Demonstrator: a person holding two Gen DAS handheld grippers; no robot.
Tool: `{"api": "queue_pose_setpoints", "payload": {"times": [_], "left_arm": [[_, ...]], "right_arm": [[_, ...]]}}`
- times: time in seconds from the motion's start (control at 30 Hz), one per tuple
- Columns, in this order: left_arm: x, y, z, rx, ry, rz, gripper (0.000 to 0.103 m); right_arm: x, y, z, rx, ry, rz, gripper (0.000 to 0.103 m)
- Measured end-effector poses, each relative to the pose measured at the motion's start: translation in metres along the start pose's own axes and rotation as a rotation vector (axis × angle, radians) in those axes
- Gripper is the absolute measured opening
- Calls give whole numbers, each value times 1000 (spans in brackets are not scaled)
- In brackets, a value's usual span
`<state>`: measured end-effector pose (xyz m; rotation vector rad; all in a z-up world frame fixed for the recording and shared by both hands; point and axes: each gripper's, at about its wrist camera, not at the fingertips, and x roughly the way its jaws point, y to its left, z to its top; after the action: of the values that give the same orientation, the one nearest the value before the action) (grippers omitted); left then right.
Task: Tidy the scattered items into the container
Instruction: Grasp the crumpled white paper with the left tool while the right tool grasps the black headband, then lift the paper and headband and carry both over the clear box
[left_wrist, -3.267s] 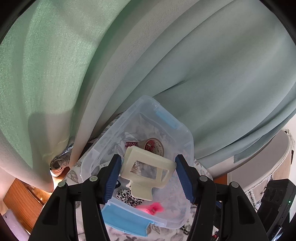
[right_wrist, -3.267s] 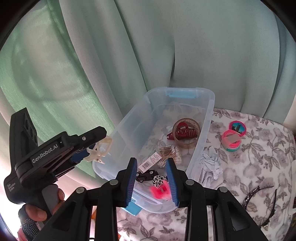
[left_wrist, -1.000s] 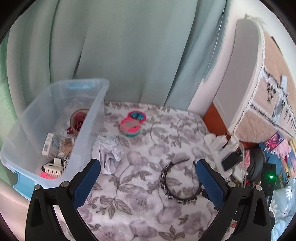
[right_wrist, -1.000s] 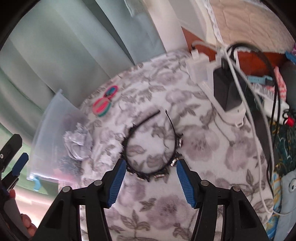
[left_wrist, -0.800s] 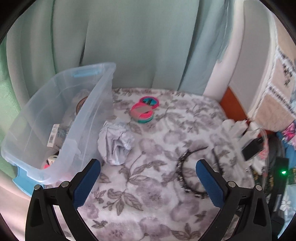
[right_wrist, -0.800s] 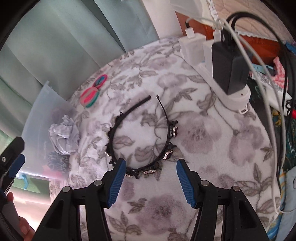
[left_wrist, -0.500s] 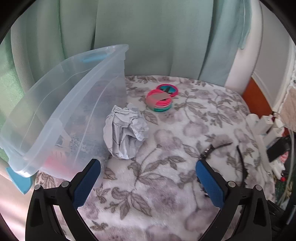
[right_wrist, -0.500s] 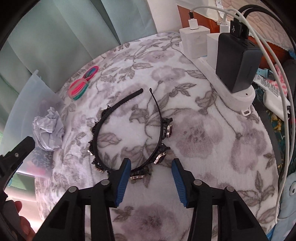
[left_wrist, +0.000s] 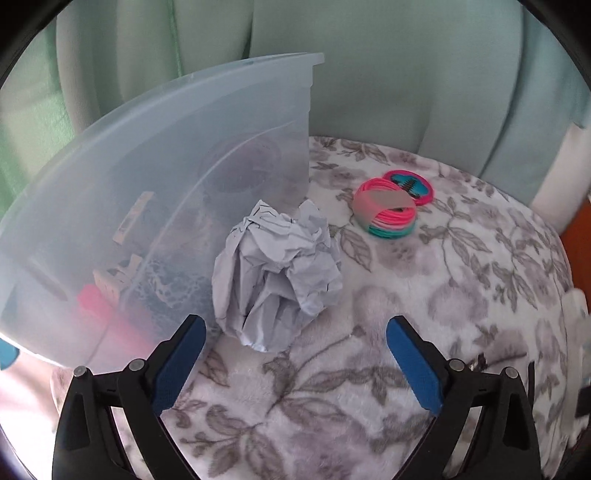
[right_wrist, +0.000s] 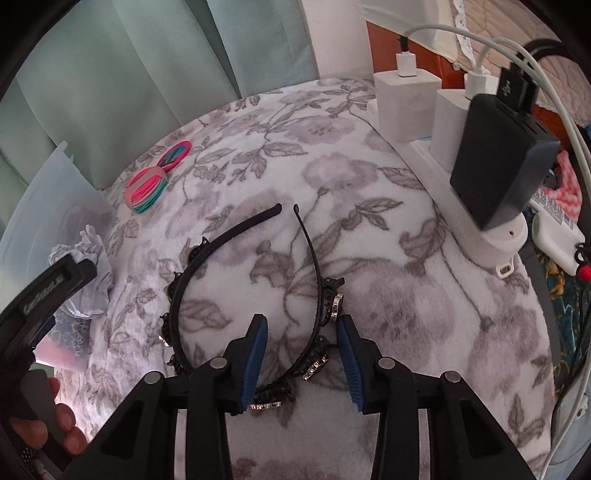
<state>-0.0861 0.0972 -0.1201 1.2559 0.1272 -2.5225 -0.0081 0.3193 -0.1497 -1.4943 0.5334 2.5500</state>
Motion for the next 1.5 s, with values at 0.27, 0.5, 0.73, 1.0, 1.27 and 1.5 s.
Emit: {"api": "queue_pose_setpoints", "payload": {"times": [0.27, 0.5, 0.73, 1.0, 1.27, 1.5], "left_arm": [[17, -2, 17, -166, -5, 38, 99], [34, -1, 23, -211, 8, 48, 89], [40, -2, 24, -190, -4, 60, 77], [32, 4, 24, -163, -29, 12, 65], [6, -2, 17, -103, -42, -92, 63], [-27, -10, 17, -45, -74, -201, 63]], "right_arm": [[6, -3, 9, 5, -23, -19, 27], [13, -7, 21, 7, -37, -30, 17], [17, -5, 29, -13, -42, -30, 17], [17, -6, 37, -12, -51, -18, 16], [-1, -7, 41, -7, -88, -16, 16], [-33, -6, 46, -2, -153, -30, 17]]}}
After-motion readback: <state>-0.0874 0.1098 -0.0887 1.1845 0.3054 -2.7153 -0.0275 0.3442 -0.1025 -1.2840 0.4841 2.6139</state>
